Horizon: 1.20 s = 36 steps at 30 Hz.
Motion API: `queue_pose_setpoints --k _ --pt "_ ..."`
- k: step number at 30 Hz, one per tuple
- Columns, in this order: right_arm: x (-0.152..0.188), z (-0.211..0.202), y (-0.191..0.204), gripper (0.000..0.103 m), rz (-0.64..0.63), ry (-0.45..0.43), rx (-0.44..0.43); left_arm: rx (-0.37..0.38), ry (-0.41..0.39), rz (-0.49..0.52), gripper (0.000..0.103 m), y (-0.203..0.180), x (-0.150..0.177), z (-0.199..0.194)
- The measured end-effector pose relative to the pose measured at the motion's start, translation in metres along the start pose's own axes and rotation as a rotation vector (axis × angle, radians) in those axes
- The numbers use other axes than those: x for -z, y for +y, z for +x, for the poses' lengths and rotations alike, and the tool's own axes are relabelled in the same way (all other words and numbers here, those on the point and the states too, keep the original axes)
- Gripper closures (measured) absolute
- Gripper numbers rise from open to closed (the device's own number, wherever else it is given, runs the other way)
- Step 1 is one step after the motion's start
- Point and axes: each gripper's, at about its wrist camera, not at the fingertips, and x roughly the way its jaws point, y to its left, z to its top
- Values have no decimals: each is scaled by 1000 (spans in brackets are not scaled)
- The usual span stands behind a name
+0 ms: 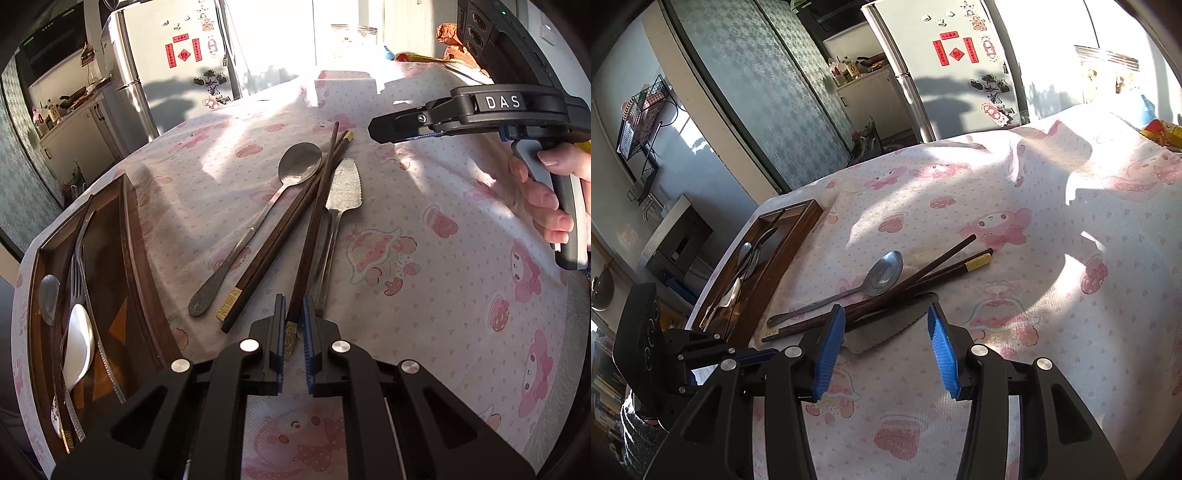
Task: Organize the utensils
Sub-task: 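Close the left tool on another chopstick and lift it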
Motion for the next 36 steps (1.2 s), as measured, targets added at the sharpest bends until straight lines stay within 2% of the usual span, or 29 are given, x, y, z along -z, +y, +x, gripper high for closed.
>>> queue_pose_setpoints --k 7,14,23,29,31,32,33,36 --pt "0 0 1 56 -1 3 -2 6 3 1 93 2 0 1" --pt "1 7 -3 53 25 24 -14 14 -50 -31 95 -2 -3 -9" --pt "5 31 -29 52 243 82 -175 63 -111 -12 96 -32 -21 -25" --pt "6 33 -22 52 220 84 -146 83 -115 28 96 -54 -26 -25" --pt "7 32 -20 60 204 81 -119 87 -115 37 96 -56 -24 -25" --pt "7 33 -21 70 201 83 -113 89 -111 36 96 -56 -23 -25" --pt "8 35 -21 75 199 88 -107 91 -108 39 96 -56 -23 -24" --pt "8 36 -21 76 191 92 -107 91 -100 41 96 -56 -21 -23"
